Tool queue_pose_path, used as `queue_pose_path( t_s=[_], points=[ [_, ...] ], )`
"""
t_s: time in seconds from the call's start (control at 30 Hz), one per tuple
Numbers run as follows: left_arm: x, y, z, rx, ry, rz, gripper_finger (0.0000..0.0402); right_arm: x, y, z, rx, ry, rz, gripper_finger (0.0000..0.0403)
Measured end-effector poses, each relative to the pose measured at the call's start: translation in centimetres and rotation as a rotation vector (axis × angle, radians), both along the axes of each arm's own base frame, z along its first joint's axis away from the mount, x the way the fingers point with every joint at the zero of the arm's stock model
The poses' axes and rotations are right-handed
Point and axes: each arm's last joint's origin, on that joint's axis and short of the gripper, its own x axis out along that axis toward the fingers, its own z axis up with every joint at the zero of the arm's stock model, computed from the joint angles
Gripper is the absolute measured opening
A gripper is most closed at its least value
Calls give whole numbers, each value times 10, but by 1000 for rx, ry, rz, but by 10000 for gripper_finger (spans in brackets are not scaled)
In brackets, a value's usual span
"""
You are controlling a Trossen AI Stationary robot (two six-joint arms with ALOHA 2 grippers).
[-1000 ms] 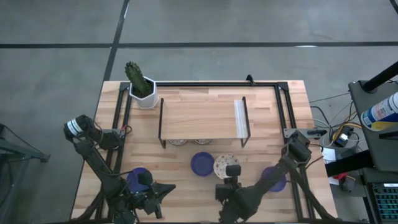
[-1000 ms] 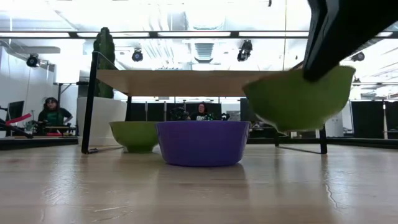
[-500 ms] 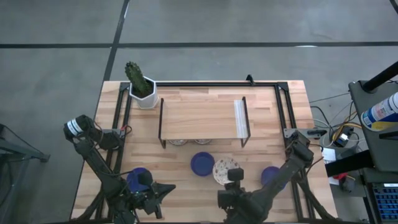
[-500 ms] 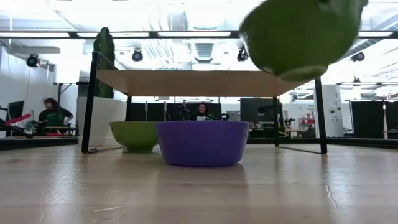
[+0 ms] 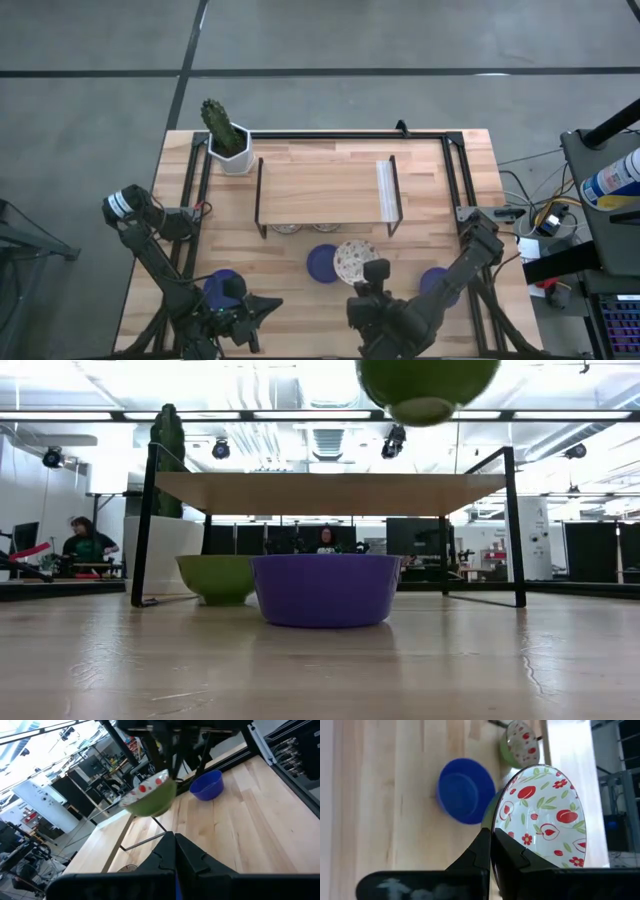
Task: Pick & Place Mini bowls
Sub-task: Put the right red and white bowl on the shelf
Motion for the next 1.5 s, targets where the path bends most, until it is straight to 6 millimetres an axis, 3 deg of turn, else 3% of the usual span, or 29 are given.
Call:
queue_pose_path(
  t_s=[0.33, 0.77, 1.2, 1.5],
  points=[
    [0, 0, 0, -8, -2, 0, 0, 13, -35, 23, -21, -57, -60, 8],
    [0, 0, 0, -11, -2, -1, 0, 16, -99, 56, 4, -94, -178, 8],
    [0, 0, 0, -20, -5, 0, 0, -21, -172, 51, -2, 3, -327, 8],
    [0, 0, 0, -20, -5, 0, 0, -14, -183, 29, 0, 51, -242, 8]
  ],
)
